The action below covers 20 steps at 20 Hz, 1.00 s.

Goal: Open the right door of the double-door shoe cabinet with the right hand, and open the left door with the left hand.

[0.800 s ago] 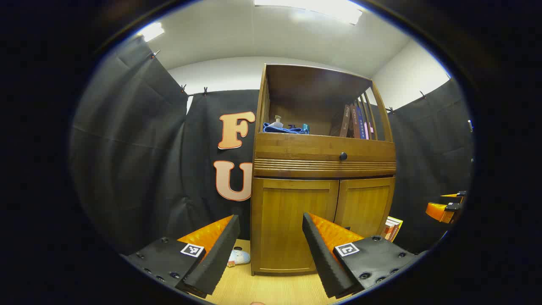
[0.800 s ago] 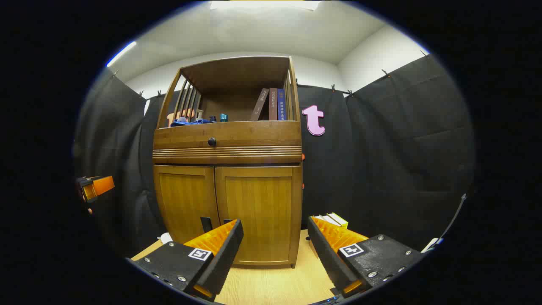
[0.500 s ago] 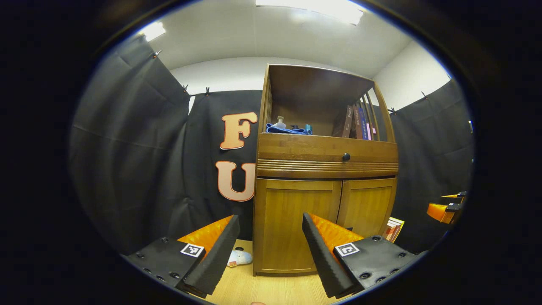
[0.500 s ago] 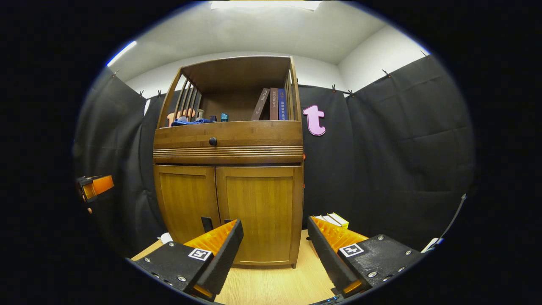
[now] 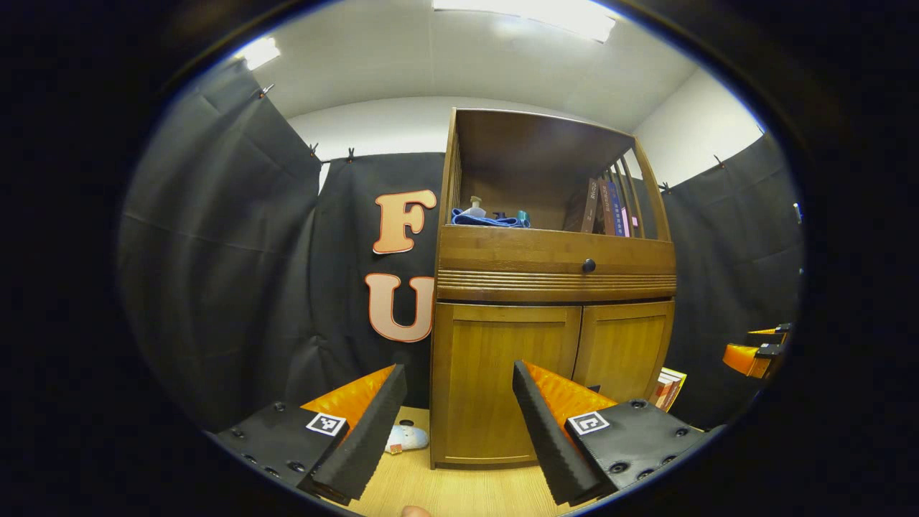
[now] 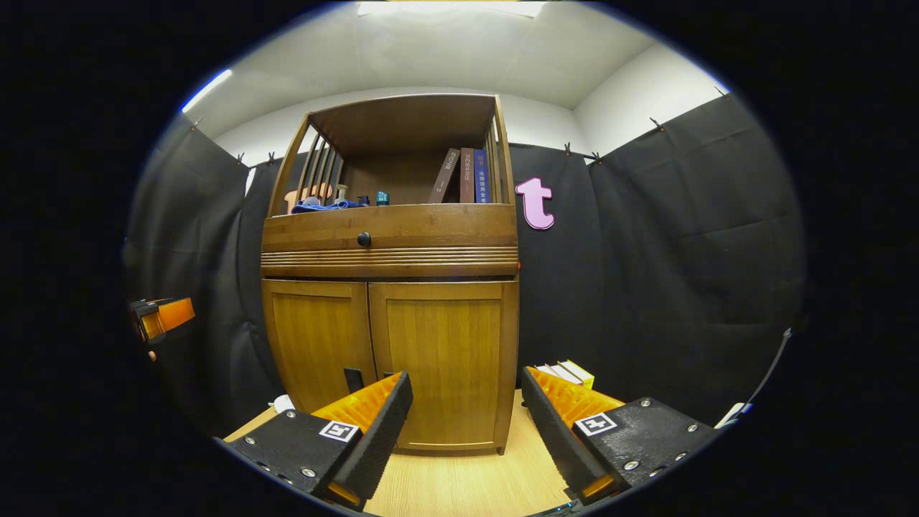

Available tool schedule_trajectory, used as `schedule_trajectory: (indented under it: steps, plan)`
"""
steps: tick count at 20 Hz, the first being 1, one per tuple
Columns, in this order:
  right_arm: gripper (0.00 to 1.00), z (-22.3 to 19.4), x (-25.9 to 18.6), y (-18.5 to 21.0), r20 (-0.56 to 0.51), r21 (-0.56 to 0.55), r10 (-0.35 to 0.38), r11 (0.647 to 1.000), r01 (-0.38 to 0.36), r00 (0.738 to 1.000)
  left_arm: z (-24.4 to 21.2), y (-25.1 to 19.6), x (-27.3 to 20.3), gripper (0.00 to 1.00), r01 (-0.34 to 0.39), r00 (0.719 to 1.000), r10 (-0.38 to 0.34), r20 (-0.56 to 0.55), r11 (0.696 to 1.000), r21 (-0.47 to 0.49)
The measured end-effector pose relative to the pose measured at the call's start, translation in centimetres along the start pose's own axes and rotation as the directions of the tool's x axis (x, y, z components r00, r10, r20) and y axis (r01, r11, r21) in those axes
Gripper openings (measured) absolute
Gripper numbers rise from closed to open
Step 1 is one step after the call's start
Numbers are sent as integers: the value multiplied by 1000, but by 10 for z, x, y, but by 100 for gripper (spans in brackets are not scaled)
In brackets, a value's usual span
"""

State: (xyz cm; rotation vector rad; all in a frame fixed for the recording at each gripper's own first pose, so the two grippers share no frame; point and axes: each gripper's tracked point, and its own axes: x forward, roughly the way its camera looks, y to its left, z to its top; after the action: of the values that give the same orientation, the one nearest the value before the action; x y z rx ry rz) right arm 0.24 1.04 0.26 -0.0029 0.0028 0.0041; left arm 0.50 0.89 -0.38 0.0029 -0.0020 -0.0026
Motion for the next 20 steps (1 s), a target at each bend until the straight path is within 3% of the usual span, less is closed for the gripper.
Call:
schedule_trajectory:
  steps: [7,8,10,20]
  plan:
    - [100,-14,8,8,-23,-4,10,1000,-10,1000,-2,3,0,94,-6,1000,5,-1,1000,-9]
    - [94,-17,12,10,-25,-3,12,1000,-12,1000,-3,4,0,94,-7,1000,7,-3,1000,-14]
    - [94,-26,21,16,-33,-5,21,1000,-21,999,-5,6,1,94,-14,1000,14,-8,1000,-19]
    - [94,-106,94,78,-96,-7,124,992,-125,988,-10,36,-3,94,-70,997,70,-29,998,2]
